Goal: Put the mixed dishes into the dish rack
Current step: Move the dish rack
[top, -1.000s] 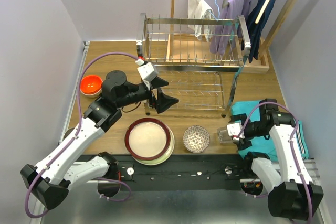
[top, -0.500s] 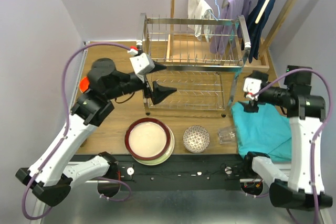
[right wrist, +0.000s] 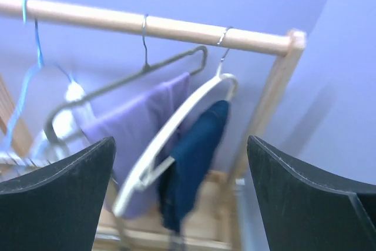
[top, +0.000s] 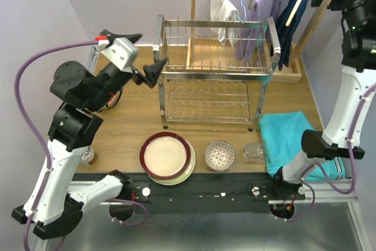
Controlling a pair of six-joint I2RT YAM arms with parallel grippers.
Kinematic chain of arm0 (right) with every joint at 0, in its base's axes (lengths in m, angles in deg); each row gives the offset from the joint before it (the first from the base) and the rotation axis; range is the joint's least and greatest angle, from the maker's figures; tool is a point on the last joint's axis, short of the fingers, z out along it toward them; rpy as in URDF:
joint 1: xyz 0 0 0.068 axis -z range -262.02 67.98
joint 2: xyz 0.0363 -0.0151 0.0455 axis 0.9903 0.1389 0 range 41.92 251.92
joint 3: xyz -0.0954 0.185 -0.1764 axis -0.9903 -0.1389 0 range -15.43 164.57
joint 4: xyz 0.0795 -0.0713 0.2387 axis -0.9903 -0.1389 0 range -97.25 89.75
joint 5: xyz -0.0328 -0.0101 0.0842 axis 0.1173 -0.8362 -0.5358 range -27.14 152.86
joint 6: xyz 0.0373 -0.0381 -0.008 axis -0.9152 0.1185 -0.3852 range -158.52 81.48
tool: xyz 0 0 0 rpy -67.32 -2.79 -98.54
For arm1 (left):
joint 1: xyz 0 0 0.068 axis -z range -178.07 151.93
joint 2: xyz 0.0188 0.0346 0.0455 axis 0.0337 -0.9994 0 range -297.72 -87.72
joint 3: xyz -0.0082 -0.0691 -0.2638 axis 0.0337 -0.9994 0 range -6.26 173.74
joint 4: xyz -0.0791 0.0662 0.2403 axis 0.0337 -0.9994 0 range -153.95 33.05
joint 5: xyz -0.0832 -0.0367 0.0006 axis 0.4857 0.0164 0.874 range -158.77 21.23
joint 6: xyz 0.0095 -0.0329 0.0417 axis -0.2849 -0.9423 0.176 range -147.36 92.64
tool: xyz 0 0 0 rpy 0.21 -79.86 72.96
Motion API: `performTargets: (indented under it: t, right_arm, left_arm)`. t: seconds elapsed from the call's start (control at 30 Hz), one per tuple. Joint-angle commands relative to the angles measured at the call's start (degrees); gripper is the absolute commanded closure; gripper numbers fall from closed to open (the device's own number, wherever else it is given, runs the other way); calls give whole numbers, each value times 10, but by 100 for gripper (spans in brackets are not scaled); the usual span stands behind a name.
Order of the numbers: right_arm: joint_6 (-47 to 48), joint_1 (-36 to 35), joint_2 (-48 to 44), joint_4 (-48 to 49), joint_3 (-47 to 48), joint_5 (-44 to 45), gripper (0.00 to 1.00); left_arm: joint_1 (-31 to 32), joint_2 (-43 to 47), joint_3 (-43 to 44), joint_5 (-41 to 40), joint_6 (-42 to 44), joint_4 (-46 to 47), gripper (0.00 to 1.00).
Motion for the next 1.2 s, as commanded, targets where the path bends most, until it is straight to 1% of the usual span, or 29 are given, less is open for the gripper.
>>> performTargets:
  t: [0.0, 0.03, 0.07, 0.1, 0.13, 0.17, 0.2, 0.23, 0.27, 0.3, 0.33, 0.37, 0.4, 0.43, 0.47, 0.5, 0.53, 0.6, 0.63, 0.67, 0.73, 0.8, 0.87, 0.9, 1.07, 1.1, 1.17]
  right_arm:
    - [-254, -10, 23, 47, 20, -31, 0]
    - [-266, -72, 21, 57, -10, -13, 0]
    - [-247, -121, 28, 52, -22, 11, 0]
    - [-219, -169, 28, 44, -37, 36, 0]
    - [-181, -255, 21, 47, -61, 66, 0]
    - [-160, -291, 15, 54, -127, 72, 0]
    - [-138, -327, 8, 58, -146, 81, 0]
    - [-109, -402, 8, 43, -160, 92, 0]
    - [-98, -441, 6, 34, -191, 90, 0]
    - [-77, -477, -10, 32, -223, 87, 0]
    - [-45, -558, -22, 37, -256, 88, 0]
    - [-33, -591, -31, 33, -284, 81, 0]
    - [-26, -618, -38, 23, -340, 76, 0]
    - [-17, -660, -59, 1, -367, 67, 1]
    - [-14, -677, -71, -10, -406, 47, 2]
    - [-10, -690, -84, -26, -464, 40, 2]
    - [-9, -709, -95, -60, -494, 35, 3]
    - [-8, -718, -144, -75, -551, 25, 4]
    - [-6, -723, -162, -75, -608, 28, 4]
    - [1, -723, -196, -72, -628, 32, 3]
    - [8, -726, -220, -54, -675, 82, 1]
    - [11, -725, -235, -44, -688, 138, 0]
    - [25, -723, -236, -27, -687, 162, 0]
    - [30, -723, -233, -21, -685, 176, 0]
    - [51, -717, -231, 8, -683, 194, 0]
    - [52, -716, -233, 10, -687, 197, 0]
    - [58, -714, -241, 9, -690, 201, 0]
  left_arm:
    - [-52, 21, 12, -170, 16, -5, 1]
    - [-72, 24, 10, -185, 20, -4, 1]
    - [-82, 35, 8, -195, 24, -8, 1]
    - [-94, 42, -1, -196, 26, -10, 1]
    - [-101, 50, -7, -192, 27, -12, 1]
    - [-119, 64, -12, -184, 27, -15, 1]
    - [-128, 71, -19, -169, 24, -19, 1]
    - [-137, 77, -21, -164, 20, -23, 1]
    - [-158, 89, -25, -160, 15, -31, 1]
    - [-166, 95, -33, -158, 6, -35, 1]
    - [-174, 103, -39, -158, 4, -38, 1]
    - [-181, 118, -43, -156, 1, -46, 1]
    - [-190, 126, -52, -155, 0, -49, 1]
    - [-195, 133, -55, -143, -5, -54, 1]
    - [-196, 147, -58, -137, -5, -63, 1]
    - [-202, 152, -64, -132, -5, -67, 1]
    - [-203, 159, -66, -125, -8, -72, 1]
    - [-210, 178, -77, -116, -12, -77, 1]
    - [-220, 185, -81, -110, -14, -77, 1]
    - [-225, 195, -85, -106, -21, -75, 1]
    - [-237, 205, -102, -99, -27, -72, 1]
    - [-243, 212, -114, -73, -39, -72, 1]
    - [-257, 211, -119, -55, -55, -73, 1]
    - [-260, 210, -120, -28, -66, -75, 1]
    - [-283, 198, -128, 31, -97, -61, 1]
    - [-290, 196, -128, 38, -115, -59, 1]
    - [-292, 196, -129, 47, -120, -59, 1]
